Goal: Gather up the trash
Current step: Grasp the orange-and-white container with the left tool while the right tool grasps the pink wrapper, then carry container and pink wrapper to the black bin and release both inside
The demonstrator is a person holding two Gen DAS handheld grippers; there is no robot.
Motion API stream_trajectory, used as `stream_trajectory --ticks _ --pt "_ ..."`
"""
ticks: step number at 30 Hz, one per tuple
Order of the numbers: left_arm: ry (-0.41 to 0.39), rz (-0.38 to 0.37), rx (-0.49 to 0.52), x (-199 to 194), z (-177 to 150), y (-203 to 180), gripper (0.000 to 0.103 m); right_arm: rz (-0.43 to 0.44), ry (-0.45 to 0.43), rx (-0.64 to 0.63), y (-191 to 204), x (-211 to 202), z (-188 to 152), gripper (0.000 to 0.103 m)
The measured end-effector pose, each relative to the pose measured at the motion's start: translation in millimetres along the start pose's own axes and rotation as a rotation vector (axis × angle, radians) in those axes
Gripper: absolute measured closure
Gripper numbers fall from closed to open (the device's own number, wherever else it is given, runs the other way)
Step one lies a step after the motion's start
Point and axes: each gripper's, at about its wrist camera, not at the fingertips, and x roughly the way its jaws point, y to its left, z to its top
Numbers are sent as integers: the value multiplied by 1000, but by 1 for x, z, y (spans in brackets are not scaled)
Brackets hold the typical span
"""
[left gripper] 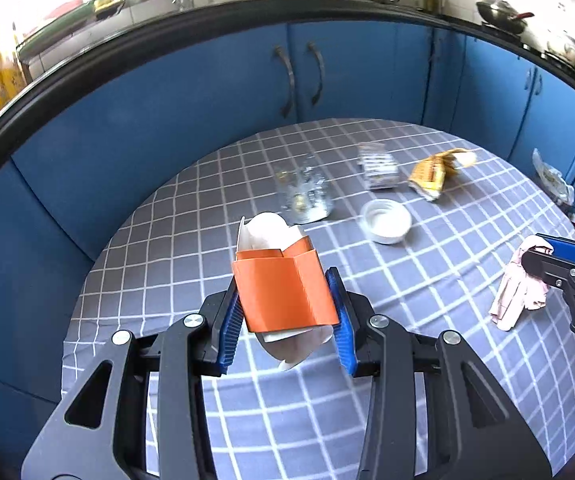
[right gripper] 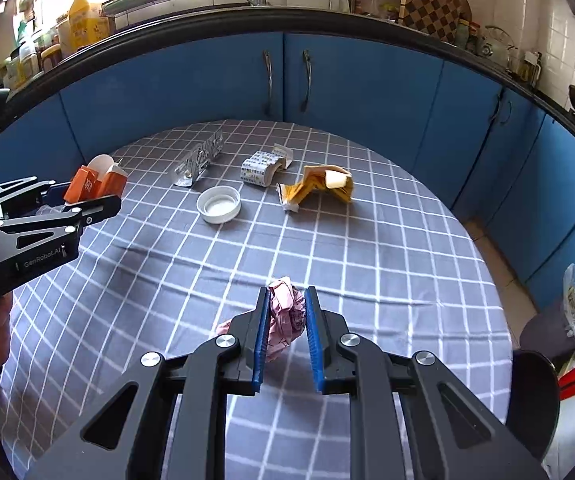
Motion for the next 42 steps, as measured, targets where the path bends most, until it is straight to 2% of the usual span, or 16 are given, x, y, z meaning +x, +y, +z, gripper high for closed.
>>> stream_trajectory --ticks 8,21,33,42 --pt "-27 -35 70 -25 3 -45 63 -58 -16 -19 -17 -33 -21 86" --pt "-58 -98 205 -54 15 -143 62 -211 -42 15 -82 -78 -66 86" --pt "-74 -164 318 -58 27 -232 62 -280 -53 99 -145 -98 -96 86" --pt "-78 -198 369 -54 37 -279 61 -313 -55 164 -184 -98 -107 85"
